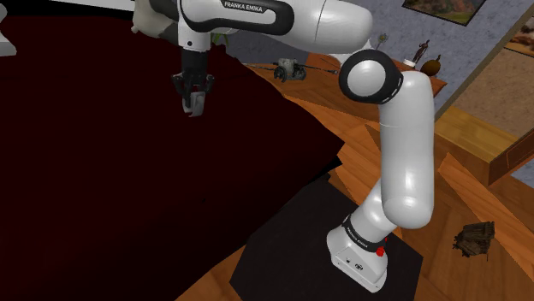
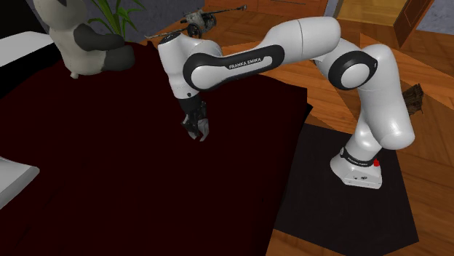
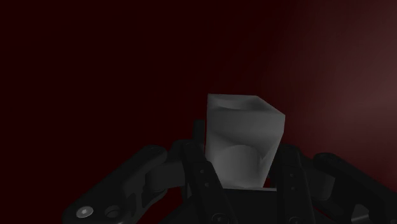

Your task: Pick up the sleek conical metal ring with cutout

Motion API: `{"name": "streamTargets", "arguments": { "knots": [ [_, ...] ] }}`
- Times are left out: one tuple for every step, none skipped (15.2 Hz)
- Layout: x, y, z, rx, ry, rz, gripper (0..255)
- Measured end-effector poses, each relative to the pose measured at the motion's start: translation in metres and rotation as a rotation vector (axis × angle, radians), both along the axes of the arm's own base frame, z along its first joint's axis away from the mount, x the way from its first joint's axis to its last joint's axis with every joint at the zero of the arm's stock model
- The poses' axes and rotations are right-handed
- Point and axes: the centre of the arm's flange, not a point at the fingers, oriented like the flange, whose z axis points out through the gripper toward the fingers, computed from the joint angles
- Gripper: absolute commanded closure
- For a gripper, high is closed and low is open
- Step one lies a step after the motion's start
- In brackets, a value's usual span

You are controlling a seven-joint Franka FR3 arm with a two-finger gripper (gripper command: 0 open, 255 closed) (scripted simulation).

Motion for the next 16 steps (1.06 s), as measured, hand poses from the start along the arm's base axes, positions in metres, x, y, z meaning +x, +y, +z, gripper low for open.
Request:
{"name": "streamTargets", "arguments": {
  "knots": [
    [0.001, 0.000, 0.002, -0.001, 0.001, 0.000, 255],
    [0.001, 0.000, 0.005, -0.001, 0.001, -0.001, 255],
    [0.001, 0.001, 0.011, -0.001, 0.001, -0.001, 255],
    [0.001, 0.000, 0.015, -0.001, 0.002, -0.001, 255],
    [0.002, -0.001, 0.021, -0.001, 0.001, -0.001, 255],
    [0.001, -0.002, 0.026, -0.001, 0.002, -0.001, 255],
    [0.001, -0.001, 0.030, -0.001, 0.001, -0.001, 255],
    [0.001, -0.001, 0.035, -0.001, 0.001, -0.001, 255],
    [0.000, 0.001, 0.041, -0.001, 0.001, -0.001, 255],
    [0.001, 0.000, 0.047, -0.001, 0.001, -0.001, 255],
    [0.000, -0.001, 0.052, -0.001, 0.001, -0.001, 255],
    [0.001, -0.001, 0.057, -0.001, 0.001, -0.001, 255],
    [0.001, -0.001, 0.063, -0.001, 0.001, -0.001, 255],
    [0.001, -0.001, 0.068, -0.001, 0.001, -0.001, 255],
    [0.001, -0.001, 0.073, -0.001, 0.001, -0.001, 255],
    [0.001, 0.000, 0.076, -0.001, 0.001, -0.001, 255]
  ]
}}
